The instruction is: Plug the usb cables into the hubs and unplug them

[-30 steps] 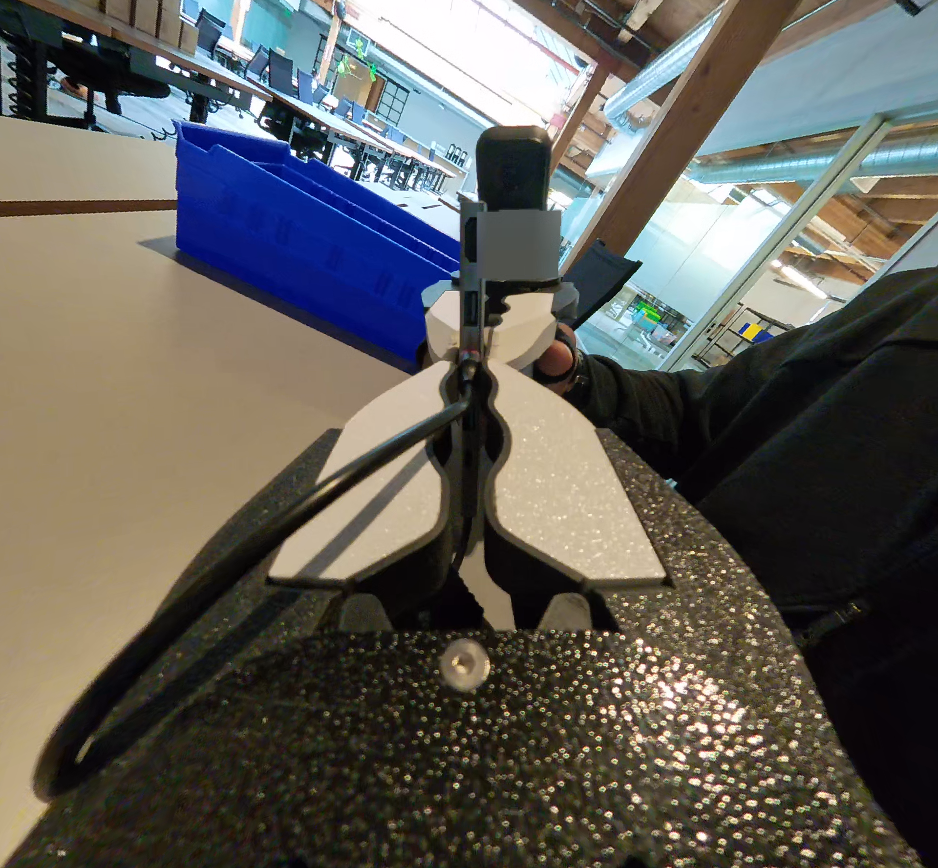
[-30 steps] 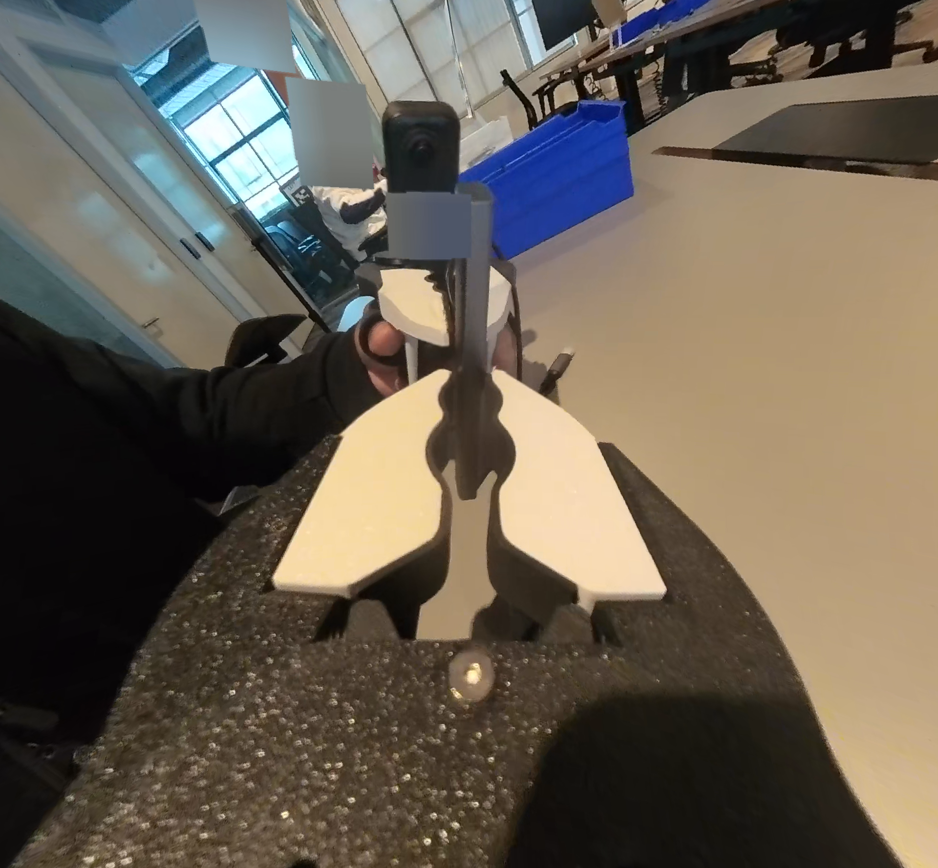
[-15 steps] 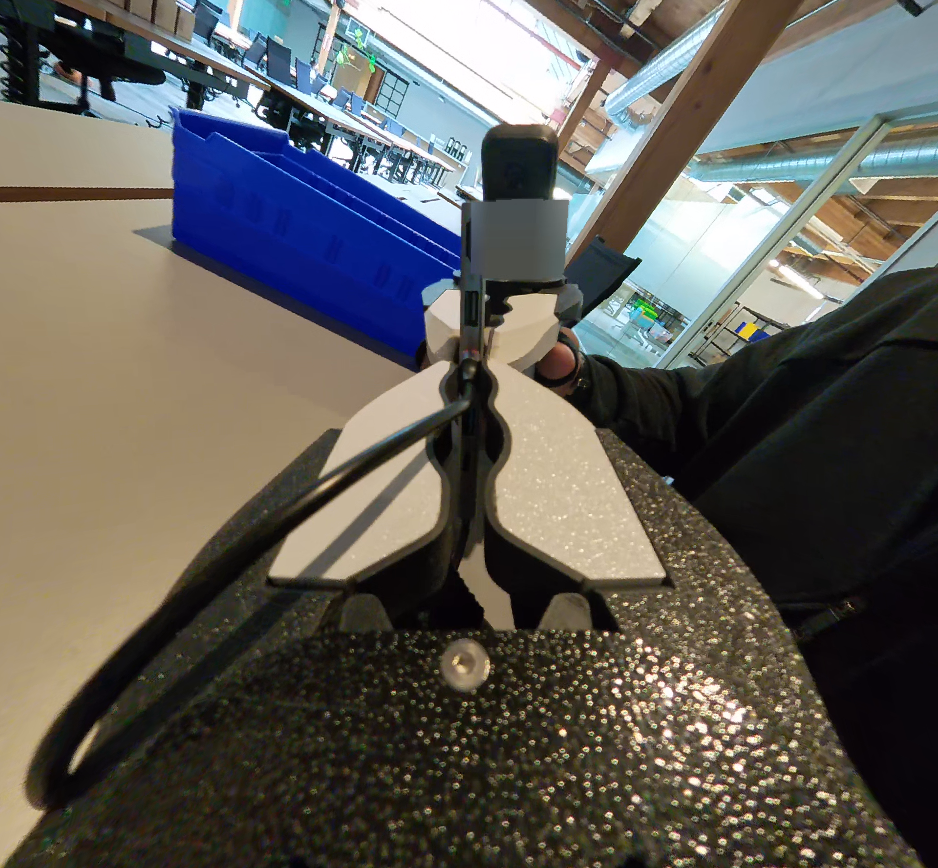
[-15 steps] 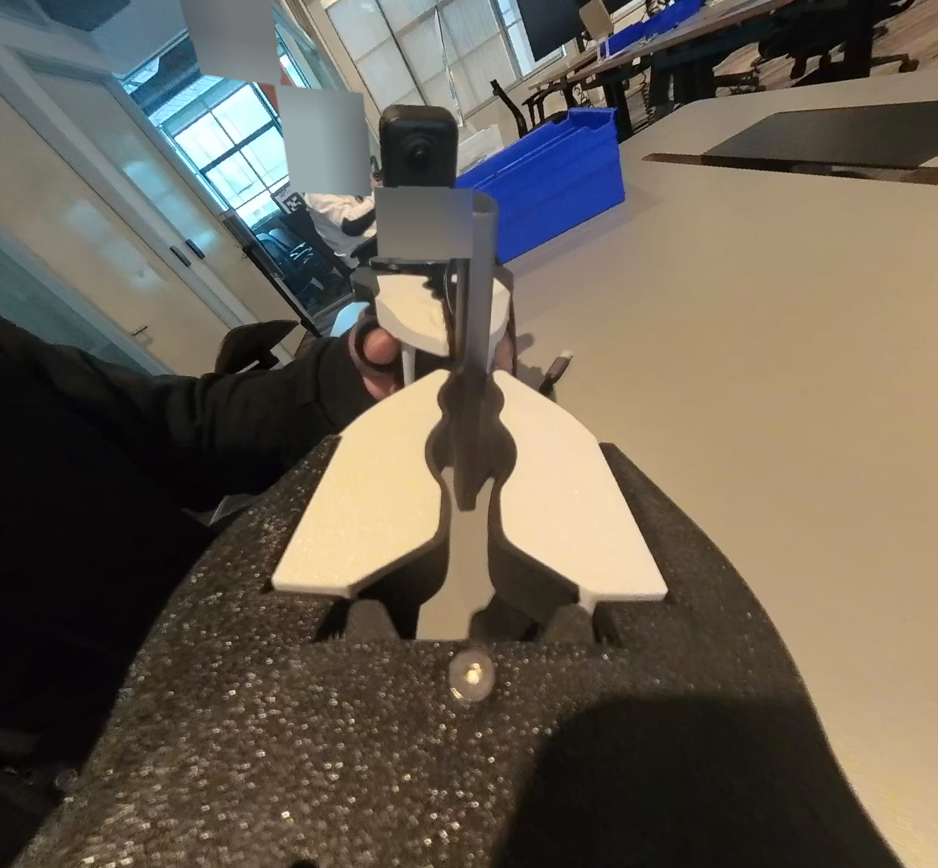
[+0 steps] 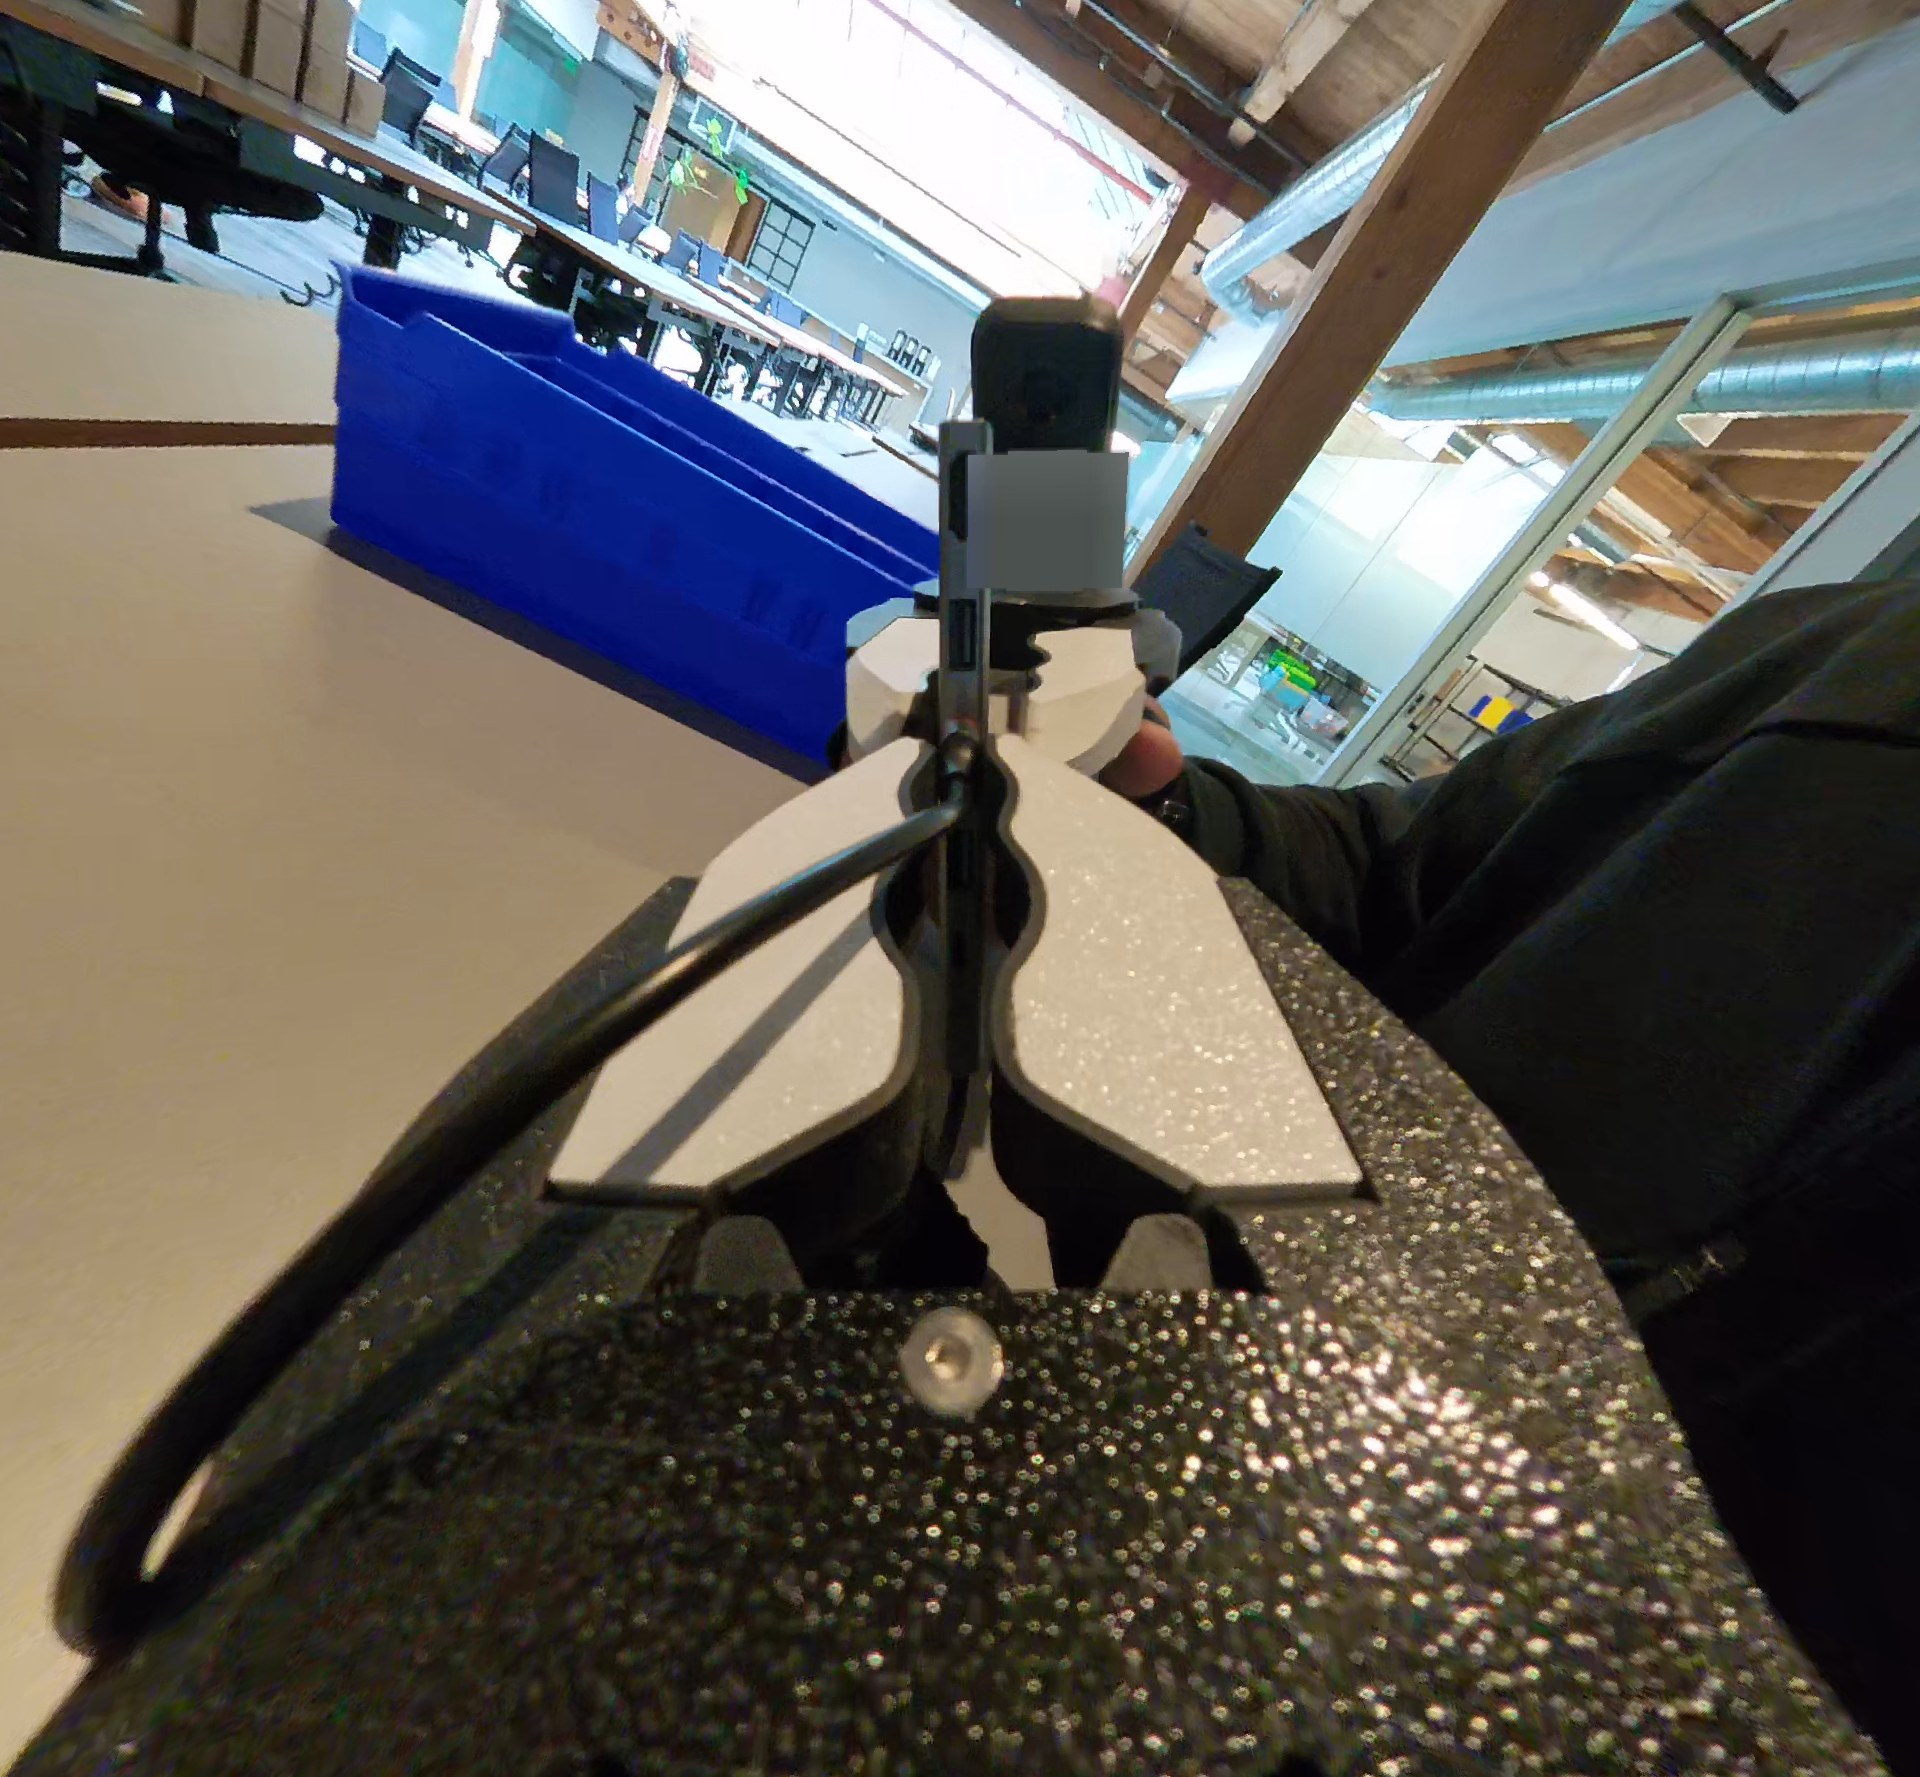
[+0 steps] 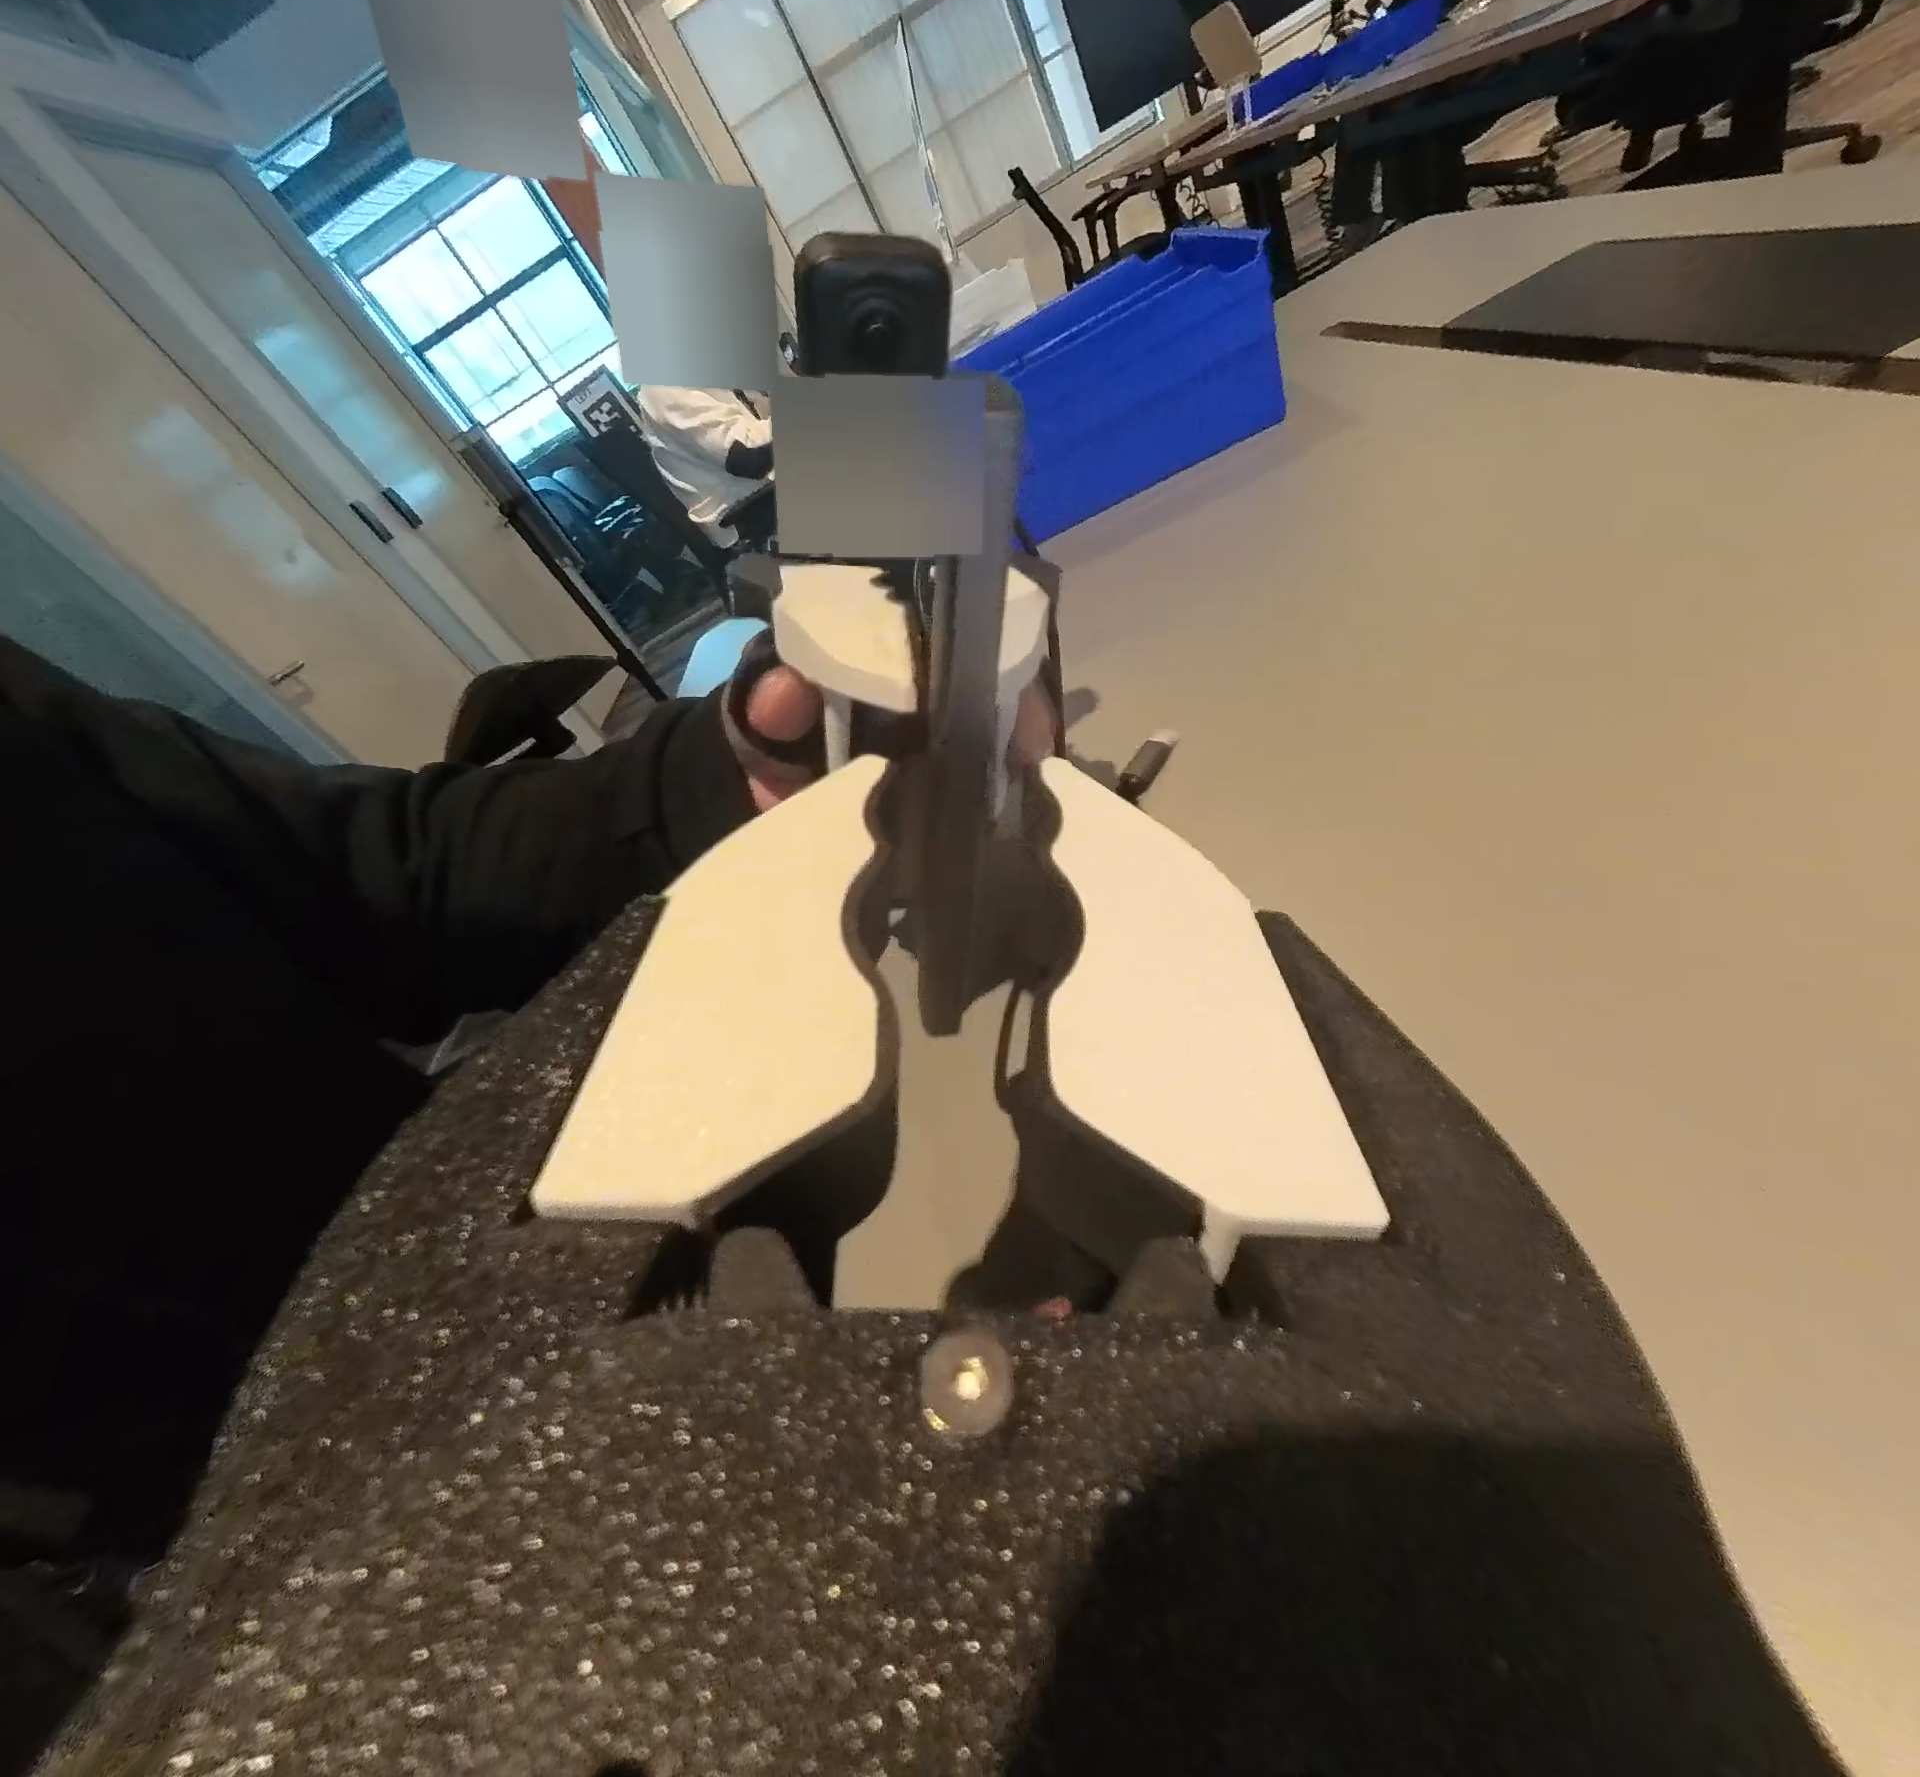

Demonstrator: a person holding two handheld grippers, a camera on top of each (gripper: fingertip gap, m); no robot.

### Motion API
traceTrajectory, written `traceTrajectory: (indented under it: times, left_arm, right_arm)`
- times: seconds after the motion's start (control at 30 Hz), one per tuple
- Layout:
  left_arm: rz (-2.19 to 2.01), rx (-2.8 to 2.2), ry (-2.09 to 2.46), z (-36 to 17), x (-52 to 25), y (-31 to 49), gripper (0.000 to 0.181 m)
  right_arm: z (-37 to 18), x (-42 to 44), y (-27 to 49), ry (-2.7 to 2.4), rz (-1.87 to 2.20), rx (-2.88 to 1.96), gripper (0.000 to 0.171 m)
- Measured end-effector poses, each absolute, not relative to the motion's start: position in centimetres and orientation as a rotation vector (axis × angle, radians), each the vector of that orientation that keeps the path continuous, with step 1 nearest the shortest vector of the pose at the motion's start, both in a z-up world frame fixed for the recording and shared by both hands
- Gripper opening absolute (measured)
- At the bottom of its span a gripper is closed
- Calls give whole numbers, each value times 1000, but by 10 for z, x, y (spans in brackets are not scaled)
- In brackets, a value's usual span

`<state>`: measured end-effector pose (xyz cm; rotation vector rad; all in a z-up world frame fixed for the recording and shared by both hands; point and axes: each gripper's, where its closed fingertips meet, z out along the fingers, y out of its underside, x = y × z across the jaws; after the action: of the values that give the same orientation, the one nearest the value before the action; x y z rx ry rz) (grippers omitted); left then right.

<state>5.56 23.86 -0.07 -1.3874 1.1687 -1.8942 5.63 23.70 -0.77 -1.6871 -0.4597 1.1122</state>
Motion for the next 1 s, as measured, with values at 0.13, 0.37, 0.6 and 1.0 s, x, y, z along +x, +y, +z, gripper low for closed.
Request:
traceTrajectory:
  times: [0.13,0.37,0.6,1.0]
  left_arm:
    - [-1898,-1383,1157,2,53,241,7]
    - [-1916,-1382,1194,3,51,236,7]
    - [-1912,-1421,1211,-2,51,236,7]
    - [-1920,-1395,1213,-2,58,228,7]
  right_arm:
    - [-5,58,236,-457,1126,-1675,10]
    - [-4,54,231,-497,1147,-1667,9]
    - [-10,51,231,-509,1157,-1684,9]
    - [-1,51,234,-474,1116,-1649,10]
